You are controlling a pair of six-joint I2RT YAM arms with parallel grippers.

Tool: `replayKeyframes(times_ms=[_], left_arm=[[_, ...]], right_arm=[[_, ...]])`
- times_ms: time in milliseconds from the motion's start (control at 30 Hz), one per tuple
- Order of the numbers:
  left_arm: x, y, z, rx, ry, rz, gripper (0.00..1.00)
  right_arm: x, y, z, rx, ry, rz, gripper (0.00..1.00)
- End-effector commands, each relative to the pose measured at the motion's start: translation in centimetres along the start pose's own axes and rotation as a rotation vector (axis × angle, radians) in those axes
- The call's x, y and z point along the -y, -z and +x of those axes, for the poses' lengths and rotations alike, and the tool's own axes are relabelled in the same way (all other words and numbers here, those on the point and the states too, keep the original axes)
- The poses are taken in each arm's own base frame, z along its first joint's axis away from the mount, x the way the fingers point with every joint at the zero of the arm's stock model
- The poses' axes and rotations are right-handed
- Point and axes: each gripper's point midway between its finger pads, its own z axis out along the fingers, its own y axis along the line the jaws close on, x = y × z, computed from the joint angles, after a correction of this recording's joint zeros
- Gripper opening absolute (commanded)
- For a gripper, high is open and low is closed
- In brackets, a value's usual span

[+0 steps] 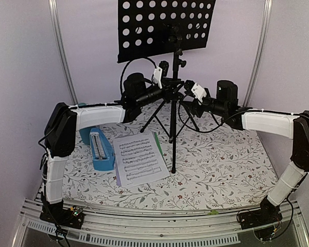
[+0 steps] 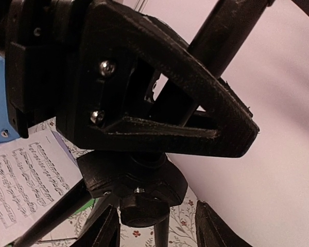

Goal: Set up the instrument practice props
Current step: Screw the knob on the music stand.

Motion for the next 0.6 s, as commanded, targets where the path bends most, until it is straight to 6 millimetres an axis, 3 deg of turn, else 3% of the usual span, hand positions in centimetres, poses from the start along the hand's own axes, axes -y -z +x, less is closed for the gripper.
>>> replayKeyframes(times_ms=[0,200,233,400,567], left_arm=[[1.2,-0.4,1.9,-0.067,0.017,0.038,0.00],[1.2,-0.4,1.9,-0.067,0.018,0.041,0.00],[1.2,-0.5,1.9,-0.067,0.017,0.040,0.00],[1.2,-0.5,2.0,-0.070,0.017,0.043,0.00],[1.3,-0.4,2.1,-0.073,0.018,0.045,0.00]], right_arm=[[-0.1,-0.3,-1.6,0.056,0.040,-0.039,0.48],[-0.1,0.0,-0.9,0.048,-0.014,-0.078,0.39],[0.6,-0.1,-1.8,0.062,-0.012,-0.073,0.37],[0.6,-0.5,-1.9,0.051,-0.080,-0.126,0.26],[1.0,-0.7,-1.9,0.043,-0.195,-0.155,0.21]])
